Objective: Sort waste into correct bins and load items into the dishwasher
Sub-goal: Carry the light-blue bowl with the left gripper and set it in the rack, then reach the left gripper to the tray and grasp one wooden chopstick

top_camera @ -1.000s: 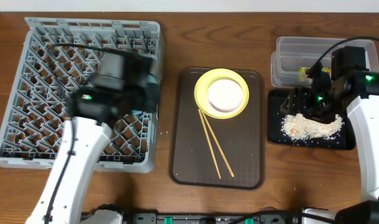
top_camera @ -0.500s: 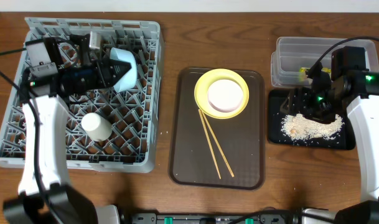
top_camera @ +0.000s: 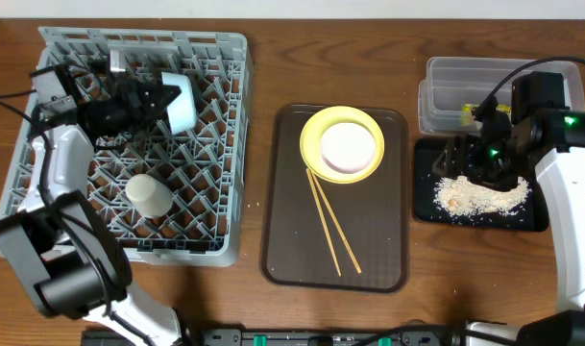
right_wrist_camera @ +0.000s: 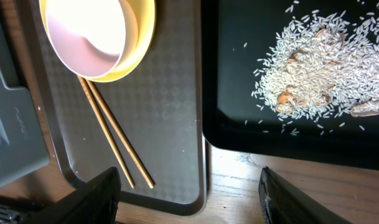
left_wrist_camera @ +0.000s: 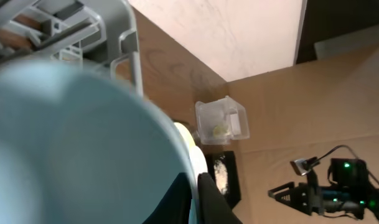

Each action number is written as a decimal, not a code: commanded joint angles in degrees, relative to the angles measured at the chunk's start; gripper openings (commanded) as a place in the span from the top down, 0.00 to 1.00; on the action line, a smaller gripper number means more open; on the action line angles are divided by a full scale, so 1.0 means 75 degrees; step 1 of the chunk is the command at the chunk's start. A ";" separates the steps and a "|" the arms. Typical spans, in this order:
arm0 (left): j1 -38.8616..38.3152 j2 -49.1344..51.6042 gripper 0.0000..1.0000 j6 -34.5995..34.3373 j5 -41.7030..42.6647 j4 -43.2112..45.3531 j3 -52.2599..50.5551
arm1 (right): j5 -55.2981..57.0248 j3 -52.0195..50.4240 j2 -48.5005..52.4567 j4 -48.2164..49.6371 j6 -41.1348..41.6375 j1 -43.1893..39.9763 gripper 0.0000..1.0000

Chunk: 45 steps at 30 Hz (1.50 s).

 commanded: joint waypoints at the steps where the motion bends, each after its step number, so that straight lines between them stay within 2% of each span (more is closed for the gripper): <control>1: 0.0236 0.0297 0.92 -0.0224 0.0297 0.0006 0.0131 | -0.0009 0.0119 -0.0152 -0.0009 -0.0082 -0.0023 0.31; 9: 0.0831 0.0428 0.92 -0.0239 0.0006 -0.0609 0.0131 | -0.0009 0.0119 -0.0152 -0.0012 -0.0079 -0.0023 0.31; 14: 0.1253 0.0425 0.92 -0.0213 -0.0289 -0.1743 0.0131 | -0.0009 0.0119 -0.0152 -0.0012 -0.0079 -0.0023 0.31; 17: 0.1390 0.0425 0.91 0.0009 -0.0933 -0.2518 0.0131 | -0.0009 0.0119 -0.0152 -0.0012 -0.0079 -0.0023 0.31; 19: 0.1440 0.0423 0.83 0.0271 -0.1478 -0.3005 0.0131 | -0.0009 0.0119 -0.0152 -0.0017 -0.0079 -0.0023 0.31; 23: 0.1472 0.0420 0.75 0.0539 -0.2020 -0.3631 0.0131 | -0.0009 0.0119 -0.0152 -0.0032 -0.0082 -0.0023 0.31; 30: 0.1556 -0.0047 0.57 0.0539 -0.2063 -0.3917 0.0134 | -0.0006 0.0119 -0.0152 -0.0070 -0.0082 -0.0023 0.31; 33: 0.1533 -0.0580 0.55 0.0539 -0.2066 -0.3920 0.0134 | -0.0006 0.0119 -0.0152 -0.0070 -0.0082 -0.0023 0.31; 37: 0.1317 -0.1504 0.50 0.0536 -0.2524 -0.4019 0.0131 | -0.0006 0.0119 -0.0152 -0.0073 -0.0079 -0.0023 0.31; 41: 0.0629 -0.2416 0.49 0.0536 -0.3911 -0.4357 0.0131 | 0.0271 0.0119 -0.0152 -0.0073 -0.0035 -0.0023 0.31; 45: -0.0565 -0.3072 0.45 0.0393 -0.5240 -0.4817 0.0131 | 0.0731 0.0119 -0.0152 -0.0169 0.0131 -0.0023 0.31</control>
